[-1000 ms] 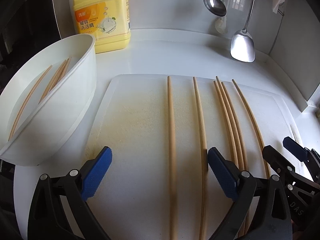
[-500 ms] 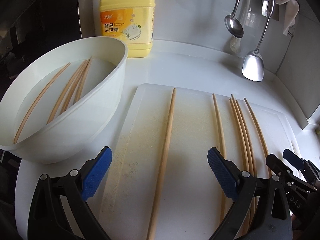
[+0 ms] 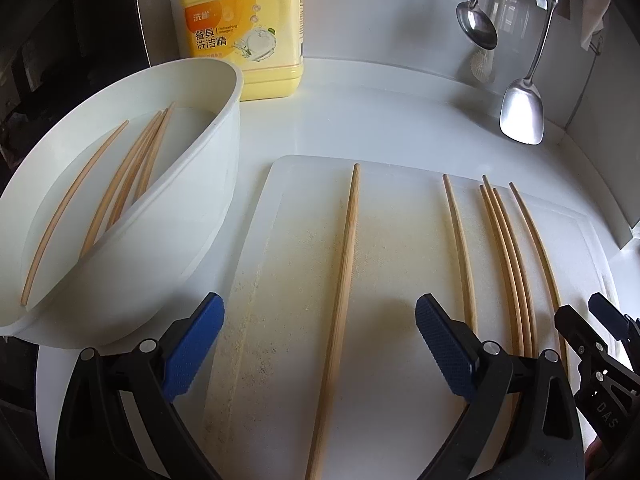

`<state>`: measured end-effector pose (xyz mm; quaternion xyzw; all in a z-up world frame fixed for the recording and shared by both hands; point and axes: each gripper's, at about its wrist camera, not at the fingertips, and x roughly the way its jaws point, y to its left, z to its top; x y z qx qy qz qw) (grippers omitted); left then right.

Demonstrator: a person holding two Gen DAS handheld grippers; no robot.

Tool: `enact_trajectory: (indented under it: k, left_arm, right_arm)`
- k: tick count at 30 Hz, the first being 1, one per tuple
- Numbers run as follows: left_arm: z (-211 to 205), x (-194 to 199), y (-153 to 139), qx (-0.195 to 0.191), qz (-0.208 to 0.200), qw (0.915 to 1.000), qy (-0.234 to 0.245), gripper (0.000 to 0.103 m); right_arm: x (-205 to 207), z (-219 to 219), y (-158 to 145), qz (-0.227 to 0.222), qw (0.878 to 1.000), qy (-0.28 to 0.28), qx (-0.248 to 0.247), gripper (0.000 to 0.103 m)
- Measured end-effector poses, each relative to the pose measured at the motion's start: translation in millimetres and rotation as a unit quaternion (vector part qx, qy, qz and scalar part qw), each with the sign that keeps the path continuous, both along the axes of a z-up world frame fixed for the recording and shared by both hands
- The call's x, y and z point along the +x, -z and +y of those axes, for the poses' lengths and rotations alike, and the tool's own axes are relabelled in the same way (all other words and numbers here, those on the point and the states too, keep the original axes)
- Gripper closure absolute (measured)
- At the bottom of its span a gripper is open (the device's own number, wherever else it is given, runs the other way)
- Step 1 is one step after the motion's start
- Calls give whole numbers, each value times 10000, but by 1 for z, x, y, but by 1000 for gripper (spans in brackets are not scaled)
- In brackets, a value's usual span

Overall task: Organize utensils
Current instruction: 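Spread the chopstick row apart with both open tools to separate single chopsticks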

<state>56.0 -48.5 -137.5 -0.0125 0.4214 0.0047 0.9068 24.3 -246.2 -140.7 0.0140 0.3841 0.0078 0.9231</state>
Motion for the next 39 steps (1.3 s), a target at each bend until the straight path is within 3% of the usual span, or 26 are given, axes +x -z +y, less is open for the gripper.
enact_trajectory:
  k: [11, 15, 23, 39]
  left_arm:
    - [4, 10, 3, -213, 182, 9996, -73, 5]
    - [5, 8, 4, -274, 175, 9995, -52, 6]
    - [14, 3, 2, -375, 90, 9991, -148, 18]
    - [6, -5, -4, 95, -114, 9996, -229, 20]
  right_arm:
    - [7, 13, 1, -9, 9995, -159, -262, 39]
    - [6, 17, 1, -41, 9993, -292, -219, 46]
    - [5, 23, 0, -97, 9988, -397, -251, 54]
    - [4, 22, 0, -108, 9988, -400, -247, 54]
